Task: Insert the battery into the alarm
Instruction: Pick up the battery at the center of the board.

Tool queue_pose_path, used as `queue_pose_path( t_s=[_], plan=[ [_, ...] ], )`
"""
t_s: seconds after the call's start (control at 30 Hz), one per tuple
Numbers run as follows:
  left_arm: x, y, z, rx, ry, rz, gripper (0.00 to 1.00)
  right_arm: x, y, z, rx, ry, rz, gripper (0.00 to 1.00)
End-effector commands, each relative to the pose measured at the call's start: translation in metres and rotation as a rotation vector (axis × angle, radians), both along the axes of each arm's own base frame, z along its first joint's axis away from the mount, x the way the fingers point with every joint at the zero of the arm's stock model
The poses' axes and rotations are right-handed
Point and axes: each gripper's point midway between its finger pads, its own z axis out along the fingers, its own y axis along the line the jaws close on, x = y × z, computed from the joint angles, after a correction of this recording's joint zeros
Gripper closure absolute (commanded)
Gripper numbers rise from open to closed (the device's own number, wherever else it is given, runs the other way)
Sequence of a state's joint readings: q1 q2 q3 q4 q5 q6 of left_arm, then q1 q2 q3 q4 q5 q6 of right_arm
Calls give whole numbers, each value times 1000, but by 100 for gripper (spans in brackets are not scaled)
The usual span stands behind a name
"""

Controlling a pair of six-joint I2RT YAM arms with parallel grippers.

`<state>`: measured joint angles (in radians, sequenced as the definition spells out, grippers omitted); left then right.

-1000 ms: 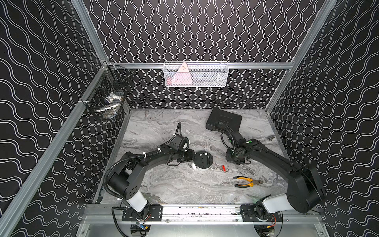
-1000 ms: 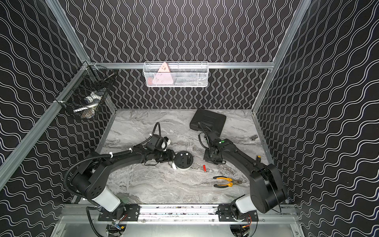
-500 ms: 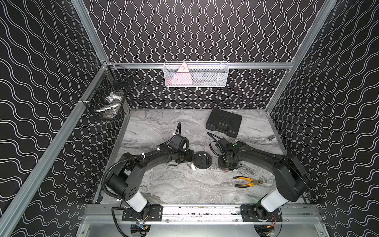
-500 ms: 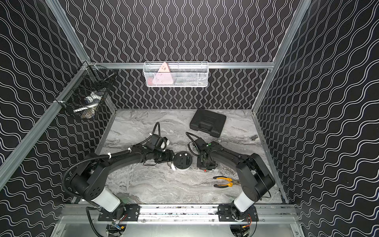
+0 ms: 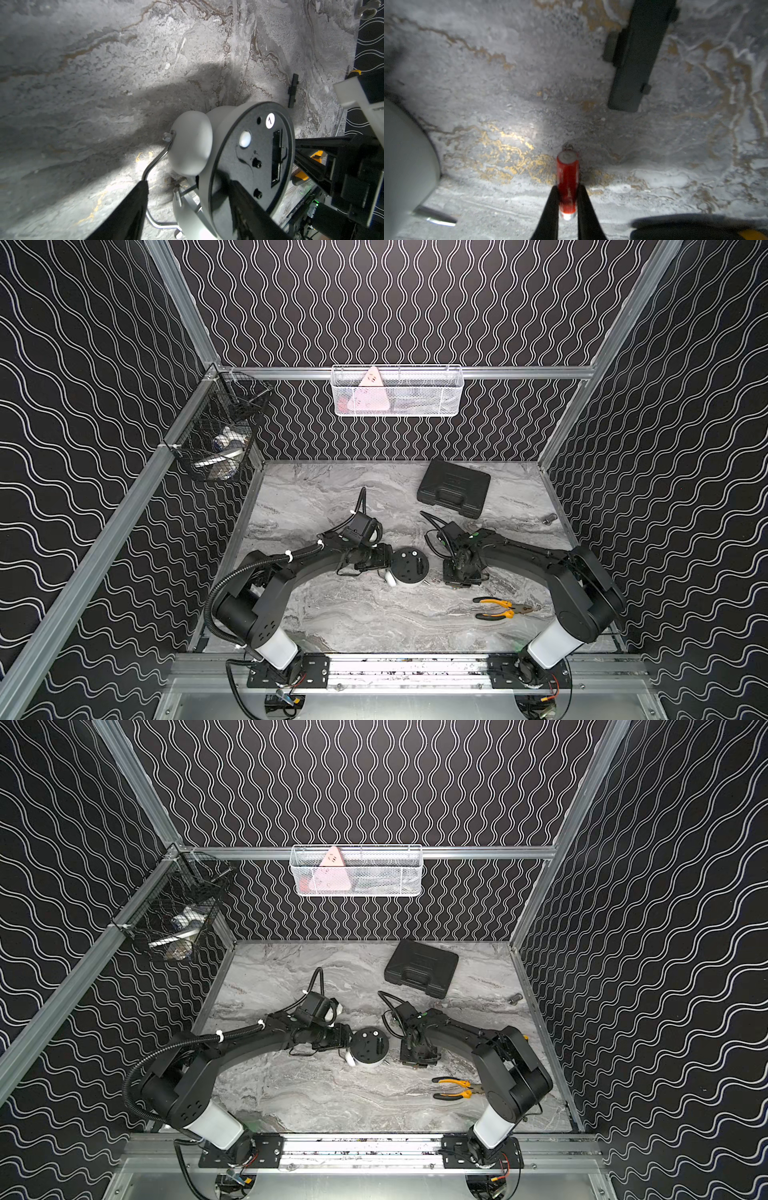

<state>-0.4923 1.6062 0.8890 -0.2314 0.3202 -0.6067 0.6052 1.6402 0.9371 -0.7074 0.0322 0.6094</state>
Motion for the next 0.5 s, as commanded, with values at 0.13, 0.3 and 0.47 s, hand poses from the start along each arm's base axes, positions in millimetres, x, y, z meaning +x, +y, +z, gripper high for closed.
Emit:
queue_pose_path(
  t_s=[0.13, 0.3, 0.47],
  plan=[
    [3, 1, 17, -14, -46, 16, 29, 18, 18, 27, 184, -125, 27, 90],
    [12, 1, 48, -68, -169, 39, 19, 32, 37, 55, 342, -238, 85, 91],
    [19, -9, 93, -223, -311, 27, 1, 42, 71, 99, 581, -381, 167, 92]
  ],
)
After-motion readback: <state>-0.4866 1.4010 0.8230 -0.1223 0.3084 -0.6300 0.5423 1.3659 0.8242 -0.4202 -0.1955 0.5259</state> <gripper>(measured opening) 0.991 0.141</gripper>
